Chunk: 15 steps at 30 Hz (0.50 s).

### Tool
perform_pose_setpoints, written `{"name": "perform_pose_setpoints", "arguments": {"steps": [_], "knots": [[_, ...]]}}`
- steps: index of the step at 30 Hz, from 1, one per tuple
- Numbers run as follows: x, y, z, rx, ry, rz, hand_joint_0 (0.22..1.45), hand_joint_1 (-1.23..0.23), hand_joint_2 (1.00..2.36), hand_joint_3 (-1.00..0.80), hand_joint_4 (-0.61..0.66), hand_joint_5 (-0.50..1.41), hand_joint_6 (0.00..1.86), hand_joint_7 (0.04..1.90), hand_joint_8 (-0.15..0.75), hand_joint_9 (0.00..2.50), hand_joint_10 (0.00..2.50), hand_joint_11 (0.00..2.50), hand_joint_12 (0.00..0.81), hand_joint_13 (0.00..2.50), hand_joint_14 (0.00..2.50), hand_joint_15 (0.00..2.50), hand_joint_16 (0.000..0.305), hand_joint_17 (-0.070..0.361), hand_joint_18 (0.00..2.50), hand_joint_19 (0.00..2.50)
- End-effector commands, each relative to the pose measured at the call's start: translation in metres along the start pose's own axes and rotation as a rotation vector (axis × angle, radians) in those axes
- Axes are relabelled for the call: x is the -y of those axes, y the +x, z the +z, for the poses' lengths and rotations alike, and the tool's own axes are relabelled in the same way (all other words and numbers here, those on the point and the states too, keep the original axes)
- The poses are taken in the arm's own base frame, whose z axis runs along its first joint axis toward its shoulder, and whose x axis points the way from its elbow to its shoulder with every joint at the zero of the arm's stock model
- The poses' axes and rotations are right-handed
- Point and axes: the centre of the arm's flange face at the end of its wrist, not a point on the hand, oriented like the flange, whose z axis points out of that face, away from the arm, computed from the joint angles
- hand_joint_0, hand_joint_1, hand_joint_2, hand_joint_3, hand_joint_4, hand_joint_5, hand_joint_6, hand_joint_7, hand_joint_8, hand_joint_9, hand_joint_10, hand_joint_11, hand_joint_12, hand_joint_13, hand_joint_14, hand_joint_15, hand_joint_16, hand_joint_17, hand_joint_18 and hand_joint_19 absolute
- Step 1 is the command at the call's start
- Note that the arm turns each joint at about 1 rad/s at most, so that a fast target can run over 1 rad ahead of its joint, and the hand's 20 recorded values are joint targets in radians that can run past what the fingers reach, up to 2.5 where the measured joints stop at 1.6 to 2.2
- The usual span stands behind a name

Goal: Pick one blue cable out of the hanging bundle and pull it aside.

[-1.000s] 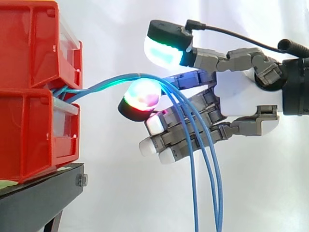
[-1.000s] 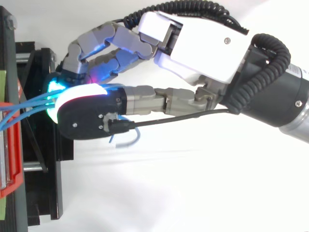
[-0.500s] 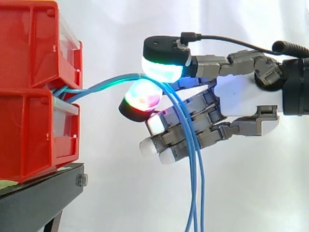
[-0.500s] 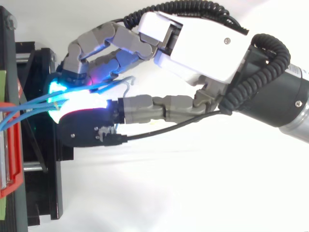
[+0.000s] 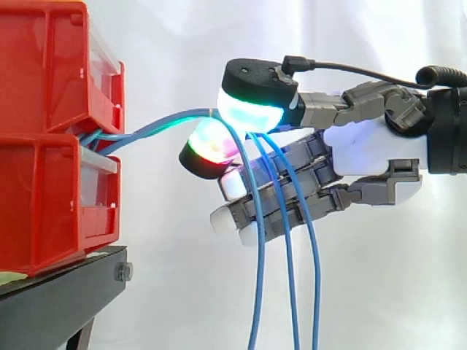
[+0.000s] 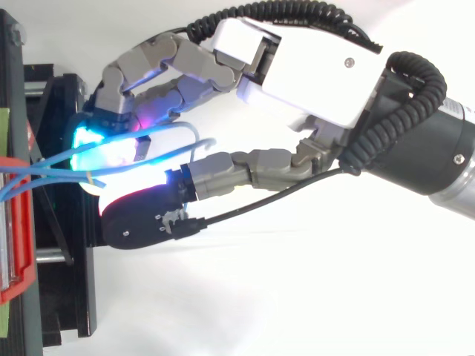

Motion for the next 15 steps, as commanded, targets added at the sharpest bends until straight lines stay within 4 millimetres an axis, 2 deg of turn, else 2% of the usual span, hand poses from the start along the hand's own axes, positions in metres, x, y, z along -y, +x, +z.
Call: {"name": "perform_pose_setpoints", "arguments": {"steps": [1, 2, 5, 15], "knots": [[-0.0013, -0.0004, 0.0001, 0.001, -0.002, 0.002, 0.63, -0.79, 1.0, -0.5, 0.01, -0.15, 0.96, 0.79, 0.249, 0.92, 0.02, 0.76, 0.316, 0.69, 0.02, 0.44, 0.05, 0.112, 0.61, 0.4], [-0.0002, 0.0, 0.0002, 0.0, -0.001, 0.001, 0.61, -0.73, 1.0, -0.5, 0.01, -0.14, 0.95, 0.8, 0.248, 0.93, 0.02, 0.74, 0.318, 0.7, 0.02, 0.44, 0.05, 0.112, 0.61, 0.41], [0.0002, -0.0001, -0.0002, -0.001, 0.003, -0.002, 0.61, -0.66, 1.0, -0.5, 0.01, -0.14, 0.95, 0.84, 0.262, 0.95, 0.02, 0.75, 0.32, 0.71, 0.02, 0.46, 0.05, 0.113, 0.62, 0.43], [-0.0003, 0.001, -0.0004, -0.002, 0.001, -0.001, 0.58, -0.39, 1.01, -0.33, 0.01, -0.14, 0.95, 0.87, 0.273, 0.94, 0.02, 0.73, 0.337, 0.68, 0.02, 0.49, 0.054, 0.121, 0.55, 0.5]]}}
